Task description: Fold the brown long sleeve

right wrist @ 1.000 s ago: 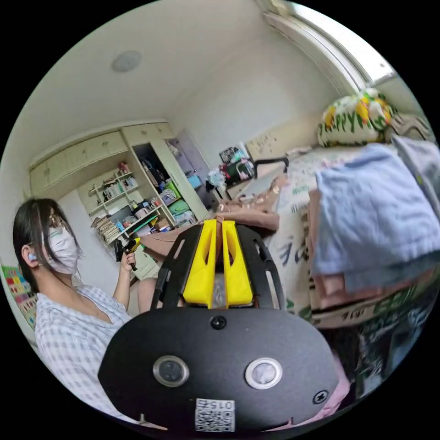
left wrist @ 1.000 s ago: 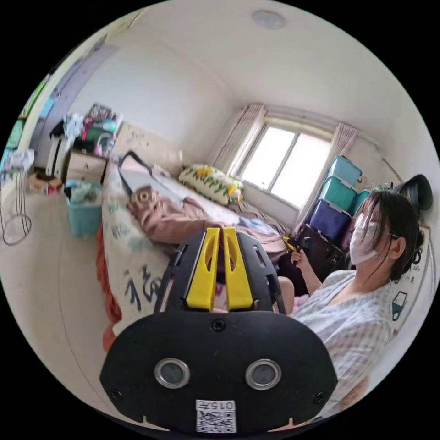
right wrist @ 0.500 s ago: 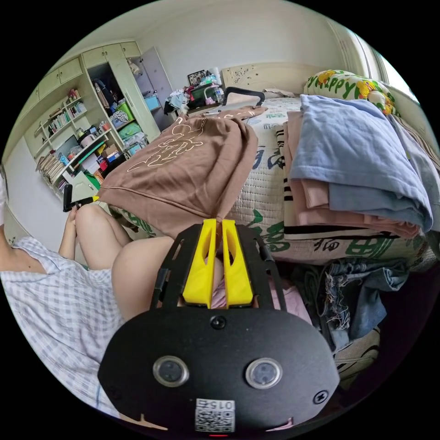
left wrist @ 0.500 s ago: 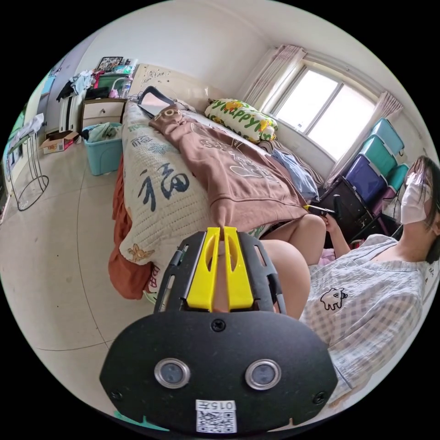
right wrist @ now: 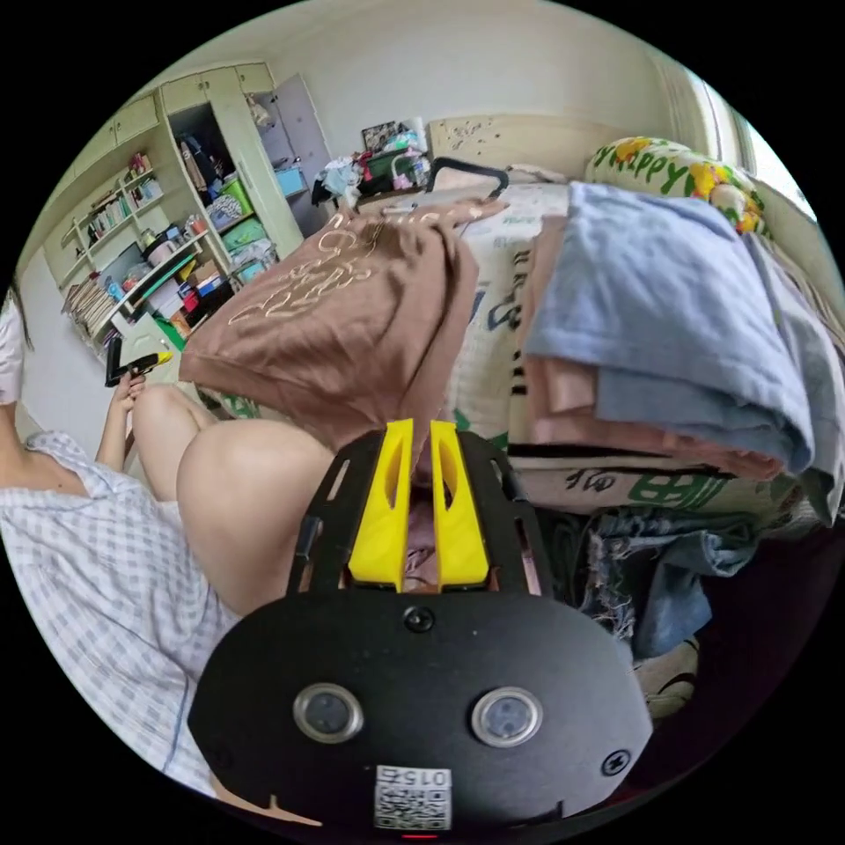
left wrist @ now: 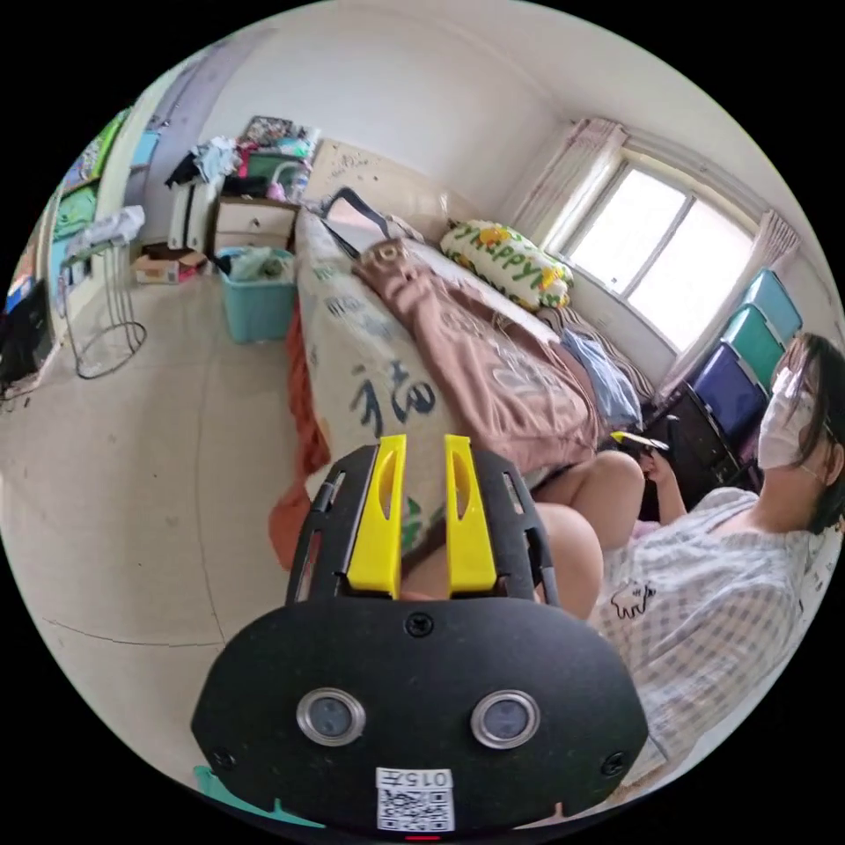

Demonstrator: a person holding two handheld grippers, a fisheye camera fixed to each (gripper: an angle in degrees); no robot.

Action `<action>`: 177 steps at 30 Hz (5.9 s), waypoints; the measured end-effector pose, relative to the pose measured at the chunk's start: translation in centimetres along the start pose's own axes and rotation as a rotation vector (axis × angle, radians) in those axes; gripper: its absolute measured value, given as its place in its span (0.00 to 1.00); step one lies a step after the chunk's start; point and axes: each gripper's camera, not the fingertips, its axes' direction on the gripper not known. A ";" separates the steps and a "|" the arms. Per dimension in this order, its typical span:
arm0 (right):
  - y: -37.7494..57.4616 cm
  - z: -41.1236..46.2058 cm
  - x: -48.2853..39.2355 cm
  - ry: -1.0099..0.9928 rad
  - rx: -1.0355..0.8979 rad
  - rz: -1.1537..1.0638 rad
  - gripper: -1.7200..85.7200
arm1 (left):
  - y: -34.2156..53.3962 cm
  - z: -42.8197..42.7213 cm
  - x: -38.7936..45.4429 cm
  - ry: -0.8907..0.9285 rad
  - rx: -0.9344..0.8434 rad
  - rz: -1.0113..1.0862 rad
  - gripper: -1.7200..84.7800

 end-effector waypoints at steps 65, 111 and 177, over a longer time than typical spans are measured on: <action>-35.8 6.9 8.0 0.463 0.661 0.379 0.03 | -34.5 31.5 -29.2 -0.424 0.012 0.255 0.05; -57.9 33.3 -9.0 0.232 -0.237 -0.188 0.06 | -26.1 48.0 -35.4 -0.600 -0.229 0.434 0.02; 1.9 0.2 -3.5 -0.002 -0.098 0.097 0.19 | -0.5 -12.9 -10.1 0.112 -0.169 0.202 0.11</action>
